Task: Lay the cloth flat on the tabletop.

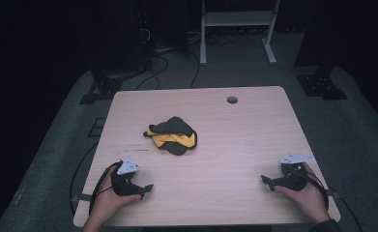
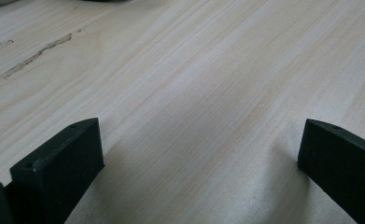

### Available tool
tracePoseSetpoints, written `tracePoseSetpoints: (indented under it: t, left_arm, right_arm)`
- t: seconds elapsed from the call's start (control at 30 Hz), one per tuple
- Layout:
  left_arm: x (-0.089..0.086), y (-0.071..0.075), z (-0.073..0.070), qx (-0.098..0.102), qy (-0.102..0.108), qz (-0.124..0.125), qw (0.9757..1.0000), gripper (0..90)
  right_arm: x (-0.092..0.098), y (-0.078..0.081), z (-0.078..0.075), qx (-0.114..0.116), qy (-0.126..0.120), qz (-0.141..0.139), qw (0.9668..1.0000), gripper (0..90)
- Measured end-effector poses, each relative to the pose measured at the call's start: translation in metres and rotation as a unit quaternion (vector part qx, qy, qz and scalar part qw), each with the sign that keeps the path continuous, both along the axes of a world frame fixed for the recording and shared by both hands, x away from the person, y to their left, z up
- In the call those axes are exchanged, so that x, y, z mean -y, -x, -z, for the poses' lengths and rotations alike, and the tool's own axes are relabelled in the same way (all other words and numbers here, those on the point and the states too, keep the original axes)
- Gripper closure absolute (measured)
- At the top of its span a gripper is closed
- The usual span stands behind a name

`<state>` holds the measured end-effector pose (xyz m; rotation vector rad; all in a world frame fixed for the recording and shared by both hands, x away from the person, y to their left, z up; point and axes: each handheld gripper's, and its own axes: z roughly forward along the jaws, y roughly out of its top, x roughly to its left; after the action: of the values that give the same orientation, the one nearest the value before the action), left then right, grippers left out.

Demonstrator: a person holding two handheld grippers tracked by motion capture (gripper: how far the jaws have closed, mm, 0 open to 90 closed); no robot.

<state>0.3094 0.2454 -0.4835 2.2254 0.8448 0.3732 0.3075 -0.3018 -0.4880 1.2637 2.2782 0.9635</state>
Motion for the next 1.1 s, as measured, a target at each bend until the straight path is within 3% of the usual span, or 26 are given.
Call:
tracePoseSetpoints:
  t: [0.1, 0.13, 0.33, 0.37, 0.47, 0.57, 0.7, 0.77, 0.83, 0.87, 0.93, 1.1]
  left_arm:
    - [0.000, 0.000, 0.000, 0.000, 0.000, 0.000, 1.0000, 0.0]
    - [0.000, 0.000, 0.000, 0.000, 0.001, -0.001, 1.0000, 0.0]
    - [0.000, 0.000, 0.000, 0.000, 0.001, -0.001, 1.0000, 0.0]
    - [0.000, 0.000, 0.000, 0.000, 0.001, -0.001, 1.0000, 0.0]
    - [0.000, 0.000, 0.000, 0.000, 0.001, -0.001, 1.0000, 0.0]
    - [-0.001, 0.000, 0.000, 0.001, 0.003, -0.006, 1.0000, 0.5]
    - [-0.005, -0.001, -0.003, 0.004, 0.014, -0.013, 0.9998, 16.9]
    - [-0.006, -0.002, -0.005, -0.002, 0.034, -0.011, 0.9994, 22.3]
    - [-0.005, -0.004, -0.008, 0.005, 0.029, -0.011, 0.9995, 25.0]
    - [-0.003, -0.007, -0.016, 0.025, 0.039, -0.016, 0.9988, 27.2]
    - [0.001, -0.011, -0.024, 0.037, 0.041, -0.014, 0.9984, 30.1]
    - [0.011, -0.026, -0.040, 0.059, 0.042, -0.013, 0.9973, 34.7]
  right_arm:
    - [0.000, 0.000, 0.000, 0.001, 0.000, 0.000, 1.0000, 1.4]
    - [0.002, 0.001, -0.001, 0.009, -0.005, 0.001, 0.9999, 10.7]
    - [0.006, 0.002, -0.003, 0.017, -0.011, 0.002, 0.9998, 24.6]
    - [0.007, 0.001, -0.005, 0.009, -0.014, 0.002, 0.9999, 31.8]
    - [0.008, 0.000, -0.007, 0.003, -0.021, -0.005, 0.9998, 36.8]
    - [0.005, -0.002, -0.009, -0.004, -0.021, -0.018, 0.9996, 37.9]
    - [0.002, -0.005, -0.009, -0.004, -0.010, -0.026, 0.9996, 37.6]
    - [0.002, -0.006, -0.009, -0.004, -0.010, -0.025, 0.9996, 37.4]
    - [0.002, -0.006, -0.009, -0.004, -0.010, -0.022, 0.9997, 37.0]
    - [0.003, -0.006, -0.009, -0.003, -0.010, -0.022, 0.9997, 36.6]
    - [0.003, -0.006, -0.009, -0.003, -0.009, -0.022, 0.9997, 36.3]
    - [0.001, -0.006, -0.009, 0.000, -0.002, -0.025, 0.9997, 35.9]
